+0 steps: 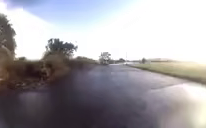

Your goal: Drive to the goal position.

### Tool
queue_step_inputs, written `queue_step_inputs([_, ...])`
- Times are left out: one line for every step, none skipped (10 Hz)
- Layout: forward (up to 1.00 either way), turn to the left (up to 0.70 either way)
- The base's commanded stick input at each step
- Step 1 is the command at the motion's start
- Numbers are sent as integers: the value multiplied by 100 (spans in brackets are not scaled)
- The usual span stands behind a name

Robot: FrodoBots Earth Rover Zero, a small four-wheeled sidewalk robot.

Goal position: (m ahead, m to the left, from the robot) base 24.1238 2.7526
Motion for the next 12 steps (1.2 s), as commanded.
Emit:
queue_step_inputs([45, 0])
queue_step_inputs([45, 0])
queue_step_inputs([45, 0])
queue_step_inputs([45, 0])
queue_step_inputs([45, 0])
queue_step_inputs([45, 0])
queue_step_inputs([45, 0])
queue_step_inputs([45, -3])
queue_step_inputs([45, -27])
queue_step_inputs([45, -27])
queue_step_inputs([45, -27])
queue_step_inputs([45, -27])
